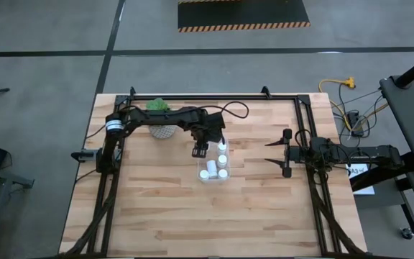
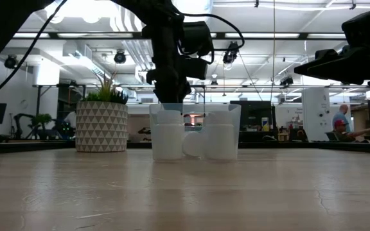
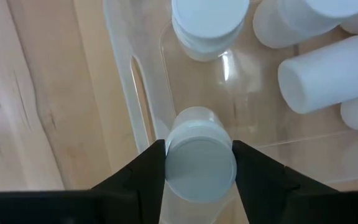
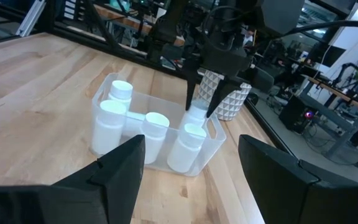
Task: Pick and place pill bottles into a basket
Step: Put the white pill bottle into the transparent container, then adjust the white pill bottle
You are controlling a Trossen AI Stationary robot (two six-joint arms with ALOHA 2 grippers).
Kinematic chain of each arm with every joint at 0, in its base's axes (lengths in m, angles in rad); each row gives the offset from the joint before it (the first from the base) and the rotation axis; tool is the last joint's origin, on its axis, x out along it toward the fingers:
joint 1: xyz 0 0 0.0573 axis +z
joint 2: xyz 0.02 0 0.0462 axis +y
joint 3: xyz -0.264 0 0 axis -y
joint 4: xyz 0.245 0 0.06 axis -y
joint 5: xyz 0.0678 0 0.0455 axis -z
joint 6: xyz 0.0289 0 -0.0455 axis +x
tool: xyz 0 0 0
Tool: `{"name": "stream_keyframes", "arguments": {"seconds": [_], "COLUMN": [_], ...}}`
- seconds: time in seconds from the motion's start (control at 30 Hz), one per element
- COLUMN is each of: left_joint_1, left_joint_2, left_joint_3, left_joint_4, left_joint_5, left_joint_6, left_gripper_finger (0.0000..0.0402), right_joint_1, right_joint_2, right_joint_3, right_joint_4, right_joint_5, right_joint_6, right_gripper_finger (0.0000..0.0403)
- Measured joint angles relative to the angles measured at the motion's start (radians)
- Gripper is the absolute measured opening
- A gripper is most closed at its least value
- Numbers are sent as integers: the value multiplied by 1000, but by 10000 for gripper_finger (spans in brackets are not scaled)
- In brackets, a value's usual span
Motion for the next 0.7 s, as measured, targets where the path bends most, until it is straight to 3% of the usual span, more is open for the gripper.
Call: {"name": "stream_keyframes", "arguments": {"seconds": [0.23,0.7], "left_joint_1": [0,-2], "left_joint_2": [0,-14], "left_joint_3": [0,10], "left_joint_4": [-3,-2], "left_joint_5": [3,1], "left_joint_6": [-26,-21], "left_gripper_finger": [189,196], "right_joint_1": [0,0], "right_joint_2": [0,0], "right_joint_3": [0,0], "right_joint_4": [0,0], "right_joint_5": [0,0], "right_joint_6": [0,0], "right_gripper_finger": [249,249]}}
